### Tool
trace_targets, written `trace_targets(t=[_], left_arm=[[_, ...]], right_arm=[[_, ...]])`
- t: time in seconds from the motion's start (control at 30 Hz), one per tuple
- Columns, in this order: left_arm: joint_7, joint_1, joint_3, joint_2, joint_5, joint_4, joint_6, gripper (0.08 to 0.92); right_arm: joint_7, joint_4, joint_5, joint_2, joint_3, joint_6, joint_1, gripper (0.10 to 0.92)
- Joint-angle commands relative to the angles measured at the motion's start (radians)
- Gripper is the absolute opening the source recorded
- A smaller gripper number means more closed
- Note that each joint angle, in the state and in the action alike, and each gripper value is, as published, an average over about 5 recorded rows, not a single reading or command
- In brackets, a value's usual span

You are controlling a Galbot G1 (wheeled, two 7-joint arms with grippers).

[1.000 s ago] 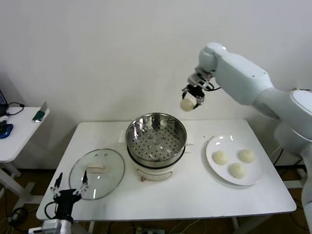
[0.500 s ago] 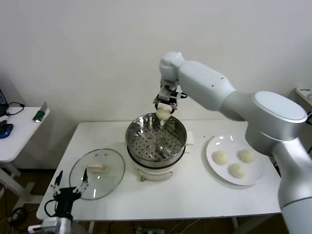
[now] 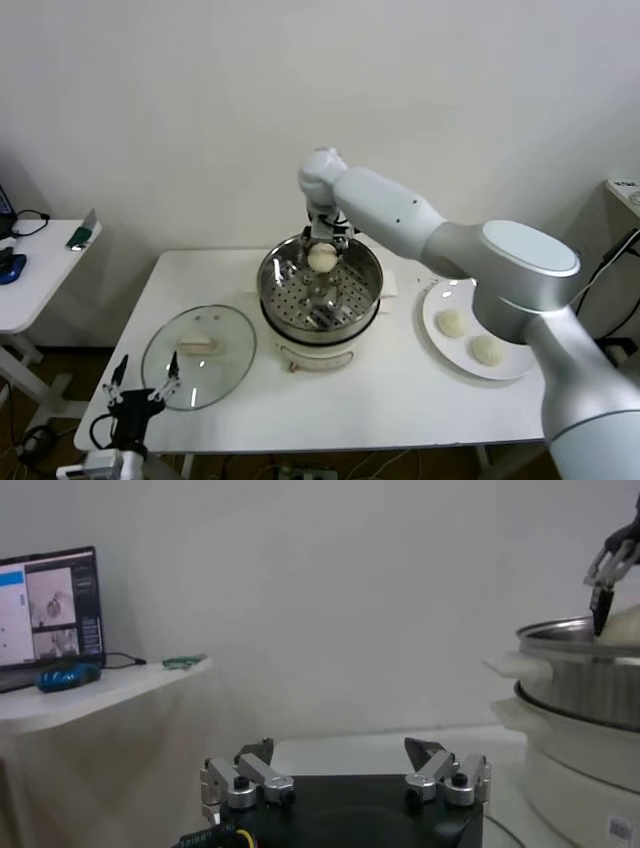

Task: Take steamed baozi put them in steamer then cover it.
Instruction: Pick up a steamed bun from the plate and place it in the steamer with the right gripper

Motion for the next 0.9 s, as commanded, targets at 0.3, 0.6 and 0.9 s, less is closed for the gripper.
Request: trace_targets(t=[0.3, 0.6, 0.9], left_arm=[[0.001, 0.002, -0.001, -0.003, 0.001, 0.005, -0.005, 0.823], [-0.002, 0.008, -0.001, -0.008, 0.005, -0.003, -0.004, 0.823], [-0.002, 0.015, 0.003, -0.008, 0.013, -0.023, -0.001, 0.823]], right_arm=[[0.011, 0.006, -0.066, 0.002, 0.033, 0.000, -0.034, 0.810], [-0.072, 0.074, 0.231, -0.076, -0.011, -0.054, 0.119, 0.823], [0.030, 0.157, 0.652, -0.324, -0.169, -0.321, 0.280, 0.823]])
